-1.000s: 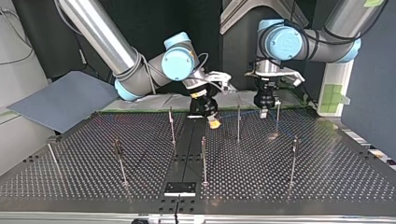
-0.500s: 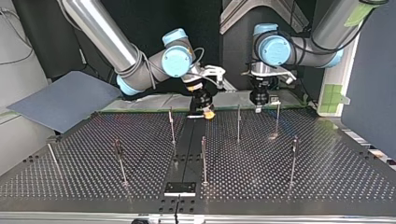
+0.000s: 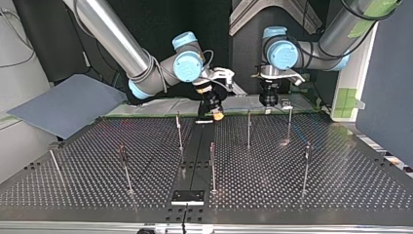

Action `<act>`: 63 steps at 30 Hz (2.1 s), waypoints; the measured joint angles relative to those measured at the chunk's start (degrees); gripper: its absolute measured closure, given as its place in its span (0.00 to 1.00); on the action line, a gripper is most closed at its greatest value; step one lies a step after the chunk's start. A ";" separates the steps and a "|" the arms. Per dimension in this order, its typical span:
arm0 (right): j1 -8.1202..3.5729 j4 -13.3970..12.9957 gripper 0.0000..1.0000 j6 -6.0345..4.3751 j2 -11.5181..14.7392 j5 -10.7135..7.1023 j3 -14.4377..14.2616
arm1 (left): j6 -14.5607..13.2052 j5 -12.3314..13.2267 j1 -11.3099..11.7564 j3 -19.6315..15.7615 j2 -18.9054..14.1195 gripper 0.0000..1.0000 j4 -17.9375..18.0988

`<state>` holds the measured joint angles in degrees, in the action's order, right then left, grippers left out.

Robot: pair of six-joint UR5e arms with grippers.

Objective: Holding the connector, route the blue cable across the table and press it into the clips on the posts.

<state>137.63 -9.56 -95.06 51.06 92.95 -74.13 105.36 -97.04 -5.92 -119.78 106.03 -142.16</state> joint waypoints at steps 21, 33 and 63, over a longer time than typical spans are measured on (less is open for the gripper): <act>-1.24 -2.83 1.00 -0.52 -2.55 -0.25 0.01 | 1.01 1.87 1.12 0.68 4.34 1.00 2.95; -2.48 -3.54 1.00 -1.02 -3.12 -0.48 0.00 | 2.00 4.60 1.82 2.43 6.10 1.00 4.08; -6.43 -4.56 1.00 -0.71 -3.20 -0.71 0.73 | 2.82 7.94 4.84 12.26 11.05 1.00 3.02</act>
<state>131.20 -14.12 -95.77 47.86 92.24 -73.41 108.18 -89.10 -1.08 -107.52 117.08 -139.14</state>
